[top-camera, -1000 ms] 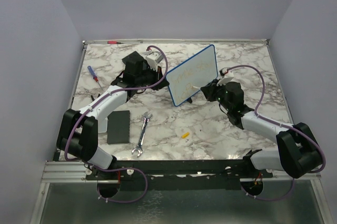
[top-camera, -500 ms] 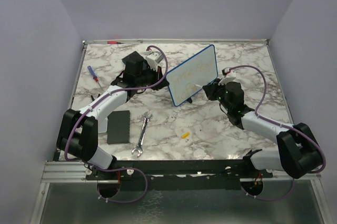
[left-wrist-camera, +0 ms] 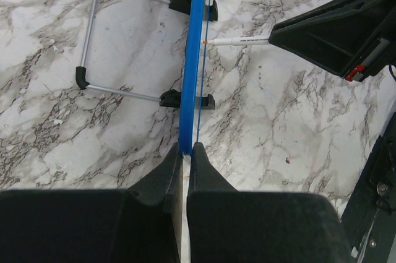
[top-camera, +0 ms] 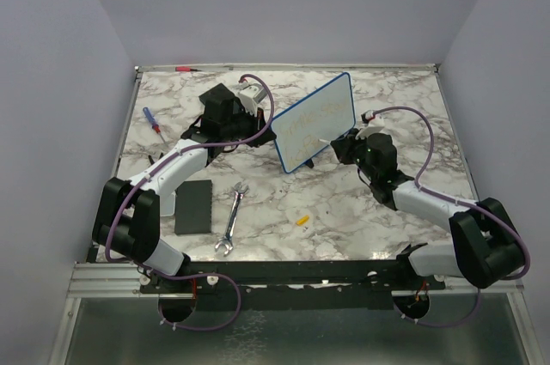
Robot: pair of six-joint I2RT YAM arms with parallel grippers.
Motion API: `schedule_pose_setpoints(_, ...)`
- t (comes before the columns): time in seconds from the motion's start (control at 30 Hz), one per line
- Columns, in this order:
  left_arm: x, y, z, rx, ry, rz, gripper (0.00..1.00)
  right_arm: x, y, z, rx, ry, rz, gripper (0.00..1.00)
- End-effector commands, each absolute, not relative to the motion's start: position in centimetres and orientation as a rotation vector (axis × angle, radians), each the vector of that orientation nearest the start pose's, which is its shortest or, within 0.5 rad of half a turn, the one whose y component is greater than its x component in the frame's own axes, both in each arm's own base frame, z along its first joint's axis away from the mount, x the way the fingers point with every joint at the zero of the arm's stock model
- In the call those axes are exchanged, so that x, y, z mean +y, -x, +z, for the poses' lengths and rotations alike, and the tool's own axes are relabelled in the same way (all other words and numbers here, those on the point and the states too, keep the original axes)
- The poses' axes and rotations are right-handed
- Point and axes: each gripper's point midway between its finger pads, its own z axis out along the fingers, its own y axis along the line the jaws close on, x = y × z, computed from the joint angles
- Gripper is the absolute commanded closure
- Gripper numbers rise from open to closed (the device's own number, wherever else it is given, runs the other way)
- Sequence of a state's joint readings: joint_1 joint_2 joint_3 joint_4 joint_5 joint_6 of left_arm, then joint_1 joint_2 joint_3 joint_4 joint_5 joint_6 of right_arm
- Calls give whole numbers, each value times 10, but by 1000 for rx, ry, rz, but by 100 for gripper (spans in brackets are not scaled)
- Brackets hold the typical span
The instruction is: Write a sentence on the whiteboard
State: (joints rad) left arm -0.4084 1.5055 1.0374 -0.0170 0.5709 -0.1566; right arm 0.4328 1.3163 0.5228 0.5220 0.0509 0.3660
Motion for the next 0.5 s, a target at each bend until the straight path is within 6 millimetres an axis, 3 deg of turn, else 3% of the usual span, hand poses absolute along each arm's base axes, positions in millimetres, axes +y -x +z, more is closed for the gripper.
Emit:
schedule_pose_setpoints(0.0, -260, -340, 175, 2046, -645, -926, 100, 176, -360, 127, 1882, 39, 513, 99)
schedule_pose_setpoints(0.17, -260, -340, 175, 2046, -644, -927, 100, 175, -359, 128, 1880, 36, 516, 99)
schedule_pose_setpoints(0.47, -260, -340, 175, 2046, -642, -922, 100, 164, -355, 145, 1840, -5, 488, 99)
